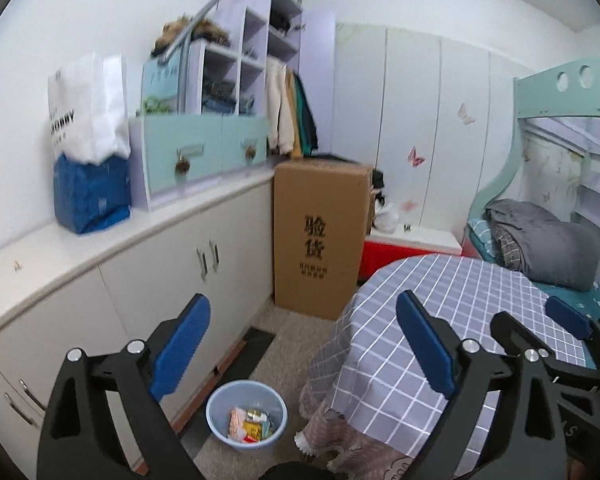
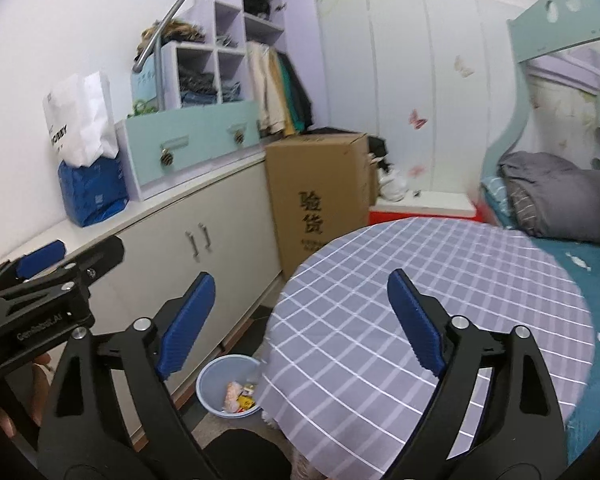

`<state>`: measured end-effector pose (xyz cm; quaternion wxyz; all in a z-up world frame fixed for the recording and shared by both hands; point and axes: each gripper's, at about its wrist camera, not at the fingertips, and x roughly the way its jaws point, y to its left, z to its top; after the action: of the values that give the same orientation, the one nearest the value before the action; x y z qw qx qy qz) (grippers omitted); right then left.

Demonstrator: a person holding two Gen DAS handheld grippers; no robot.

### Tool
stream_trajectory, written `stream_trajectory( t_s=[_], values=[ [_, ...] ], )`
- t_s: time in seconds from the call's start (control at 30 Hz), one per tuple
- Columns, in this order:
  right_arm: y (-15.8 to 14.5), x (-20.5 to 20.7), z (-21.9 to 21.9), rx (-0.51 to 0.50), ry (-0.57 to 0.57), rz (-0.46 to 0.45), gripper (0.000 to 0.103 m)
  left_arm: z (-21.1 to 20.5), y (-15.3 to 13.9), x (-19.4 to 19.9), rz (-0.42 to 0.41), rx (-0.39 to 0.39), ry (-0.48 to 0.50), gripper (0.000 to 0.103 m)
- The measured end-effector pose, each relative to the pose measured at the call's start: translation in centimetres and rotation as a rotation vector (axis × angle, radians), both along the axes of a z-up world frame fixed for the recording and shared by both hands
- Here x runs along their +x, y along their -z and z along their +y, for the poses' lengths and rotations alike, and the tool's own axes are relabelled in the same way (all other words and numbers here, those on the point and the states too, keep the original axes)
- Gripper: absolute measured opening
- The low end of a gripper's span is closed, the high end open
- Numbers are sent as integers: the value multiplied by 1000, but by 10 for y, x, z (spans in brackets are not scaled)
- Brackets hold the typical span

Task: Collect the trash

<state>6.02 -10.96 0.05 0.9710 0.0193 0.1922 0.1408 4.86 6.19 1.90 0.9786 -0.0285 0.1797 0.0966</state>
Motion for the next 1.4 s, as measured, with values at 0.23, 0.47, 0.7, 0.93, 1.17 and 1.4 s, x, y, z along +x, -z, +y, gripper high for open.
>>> stream_trajectory(
  t_s=[0.23,0.47,0.7,0.93,1.17,1.4],
  values=[
    [-18,-42,-32,2,78,-81,92,-35,-20,-32,-63,46,70,96],
    [-18,-72,-53,24,127,-107,94,-51,-23,-49,-72,64,113,97],
    [-16,-84,-60,22,157,-116,94,-58,-22,-55,-83,61,143,98],
    [-17,-90,-64,19,165,-132,94,-61,-20,-56,-83,64,152,98],
    [-16,-93,-67,26,162,-129,94,-63,-19,-58,-87,64,157,98],
    [-15,-91,-70,32,164,-123,94,-63,-18,-58,-84,72,158,98]
  ],
)
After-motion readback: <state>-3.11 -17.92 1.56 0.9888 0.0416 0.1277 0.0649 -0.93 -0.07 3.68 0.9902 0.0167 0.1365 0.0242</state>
